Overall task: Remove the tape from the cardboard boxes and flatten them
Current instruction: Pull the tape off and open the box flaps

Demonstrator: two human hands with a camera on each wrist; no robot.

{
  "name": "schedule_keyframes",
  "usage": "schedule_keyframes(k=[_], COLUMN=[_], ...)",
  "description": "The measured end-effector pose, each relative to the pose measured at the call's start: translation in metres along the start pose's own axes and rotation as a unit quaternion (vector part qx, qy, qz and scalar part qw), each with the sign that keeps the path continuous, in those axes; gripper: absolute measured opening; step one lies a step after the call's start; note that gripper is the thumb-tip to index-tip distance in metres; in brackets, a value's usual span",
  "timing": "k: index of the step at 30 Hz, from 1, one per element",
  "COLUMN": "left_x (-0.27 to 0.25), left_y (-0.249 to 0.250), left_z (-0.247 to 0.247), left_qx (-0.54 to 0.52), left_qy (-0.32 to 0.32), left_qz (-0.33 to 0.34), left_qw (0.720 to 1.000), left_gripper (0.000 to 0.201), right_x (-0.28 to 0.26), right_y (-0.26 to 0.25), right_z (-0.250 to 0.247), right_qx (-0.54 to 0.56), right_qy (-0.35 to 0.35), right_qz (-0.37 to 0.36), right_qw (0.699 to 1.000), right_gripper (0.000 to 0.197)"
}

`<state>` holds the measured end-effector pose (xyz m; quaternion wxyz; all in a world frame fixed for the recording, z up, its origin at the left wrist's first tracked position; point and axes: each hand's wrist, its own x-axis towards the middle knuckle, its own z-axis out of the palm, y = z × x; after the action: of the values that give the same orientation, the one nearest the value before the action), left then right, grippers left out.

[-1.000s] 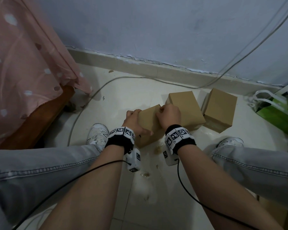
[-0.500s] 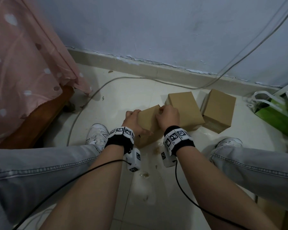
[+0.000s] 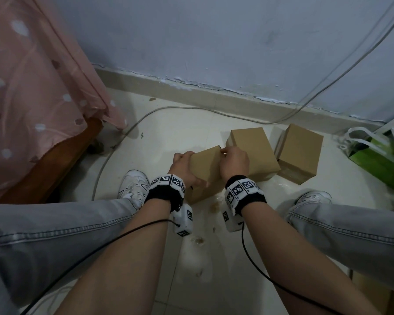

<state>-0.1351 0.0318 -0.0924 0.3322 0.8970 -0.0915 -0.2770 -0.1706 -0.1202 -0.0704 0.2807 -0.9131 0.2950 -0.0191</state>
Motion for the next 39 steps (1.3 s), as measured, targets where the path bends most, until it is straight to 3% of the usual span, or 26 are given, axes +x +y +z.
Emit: schedule_keyframes(k=[5, 10, 19, 24, 29, 32, 34, 39], left_x=[0.001, 0.000, 0.002, 0.001, 0.001, -0.001, -0.002, -0.006], left_y=[0.001, -0.001, -0.002, -0.003, -0.005, -0.006, -0.008, -0.018], left_z=[-0.001, 0.000, 0.001, 0.000, -0.003, -0.005, -0.006, -0.014], left_qx=[0.004, -0.004, -0.010, -0.017, -0.027, -0.037, -0.043, -0.062], left_qy=[-0.001, 0.002, 0.004, 0.001, 0.000, 0.002, 0.005, 0.017], left_qz=[-0.001, 0.001, -0.001, 0.003, 0.009, 0.011, 0.011, 0.007], left_qw=[1.000, 1.000, 1.000, 1.000, 1.000, 0.999, 0.999, 0.998], left_gripper=[0.112, 0.111, 0.103, 0.103, 0.108, 0.107, 0.106, 0.105], right_x=[0.000, -0.003, -0.011, -0.009, 0.013, 0.026, 0.028, 0.016], right_y=[0.004, 0.004, -0.010, -0.011, 0.005, 0.025, 0.035, 0.020], right_z=[-0.002, 0.001, 0.006, 0.006, -0.009, -0.008, -0.005, -0.019], right_qx=[0.016, 0.011, -0.158, -0.151, 0.017, 0.118, 0.222, 0.462], right_qy=[-0.033, -0.014, -0.019, -0.037, -0.021, -0.042, -0.076, -0.123], right_qz=[-0.016, -0.006, -0.089, -0.087, 0.042, 0.076, 0.118, 0.172], right_qw=[0.999, 1.000, 0.983, 0.984, 0.999, 0.989, 0.965, 0.862], right_gripper=[0.033, 0.023, 0.025, 0.026, 0.015, 0.029, 0.027, 0.021])
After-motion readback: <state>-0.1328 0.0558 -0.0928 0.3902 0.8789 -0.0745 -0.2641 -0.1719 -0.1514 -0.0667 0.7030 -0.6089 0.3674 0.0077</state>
